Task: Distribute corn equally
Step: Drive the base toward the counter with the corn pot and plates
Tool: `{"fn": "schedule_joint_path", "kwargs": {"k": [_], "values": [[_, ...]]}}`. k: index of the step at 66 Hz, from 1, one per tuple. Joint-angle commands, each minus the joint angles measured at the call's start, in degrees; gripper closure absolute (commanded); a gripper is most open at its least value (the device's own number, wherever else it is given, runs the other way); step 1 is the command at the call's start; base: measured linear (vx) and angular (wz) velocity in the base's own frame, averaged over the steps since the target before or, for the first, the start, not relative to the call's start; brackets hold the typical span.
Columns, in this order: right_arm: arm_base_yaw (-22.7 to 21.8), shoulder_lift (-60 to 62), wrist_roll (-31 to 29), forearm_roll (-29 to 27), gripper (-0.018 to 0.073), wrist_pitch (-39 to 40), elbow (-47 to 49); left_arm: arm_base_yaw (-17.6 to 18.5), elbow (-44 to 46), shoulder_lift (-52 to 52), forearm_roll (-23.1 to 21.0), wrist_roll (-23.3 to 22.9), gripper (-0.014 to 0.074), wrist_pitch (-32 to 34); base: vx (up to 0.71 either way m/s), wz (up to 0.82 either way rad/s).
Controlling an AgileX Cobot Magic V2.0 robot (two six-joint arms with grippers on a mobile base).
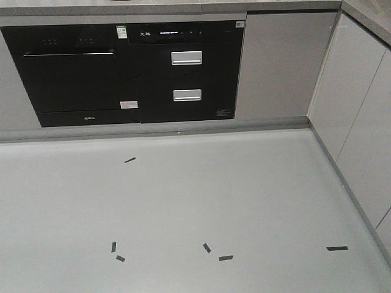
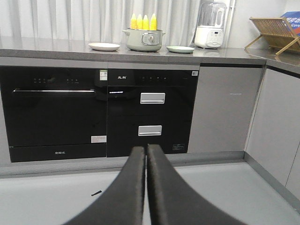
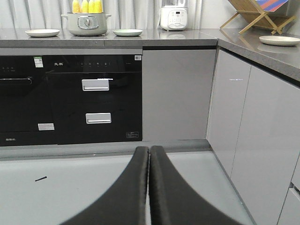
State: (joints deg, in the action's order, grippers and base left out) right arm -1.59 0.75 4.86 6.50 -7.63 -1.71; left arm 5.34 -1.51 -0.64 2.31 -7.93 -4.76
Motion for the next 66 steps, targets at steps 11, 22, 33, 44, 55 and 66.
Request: {"fn": "schedule_joint_path", "kwargs": {"k": [11, 22, 33, 44, 55, 66], "values": [[0.16, 0.29, -0.18, 0.52, 0.0568, 4.18, -0.81, -0.09, -1.76, -1.44, -0.02, -0.46, 0.0602, 4.05, 0.0, 0.0], [0.16, 0.29, -0.18, 0.52, 0.0568, 4.18, -0.81, -0.09, -1.76, -1.44, -0.02, -0.46, 0.0602, 4.05, 0.0, 0.0], [0.16, 0.29, -0.18, 0.52, 0.0568, 4.18, -0.81, -0.09, -1.76, -1.44, -0.02, -0.46, 0.0602, 4.05, 0.0, 0.0], [0.16, 0.29, -0.18, 0.52, 0.0568, 4.18, -0.81, -0.09, -1.76, -1.44, -0.02, -0.46, 0.0602, 4.05, 0.0, 0.0], [0.16, 0.29, -0.18, 0.52, 0.0568, 4.18, -0.81, -0.09, -1.76, -1.44, -0.02, -0.46, 0.0602, 4.05, 0.0, 0.0], [0.16, 0.29, -0.18, 0.52, 0.0568, 4.18, -0.81, -0.09, -1.76, -1.44, -0.02, -0.46, 0.0602, 4.05, 0.04, 0.01]]}}
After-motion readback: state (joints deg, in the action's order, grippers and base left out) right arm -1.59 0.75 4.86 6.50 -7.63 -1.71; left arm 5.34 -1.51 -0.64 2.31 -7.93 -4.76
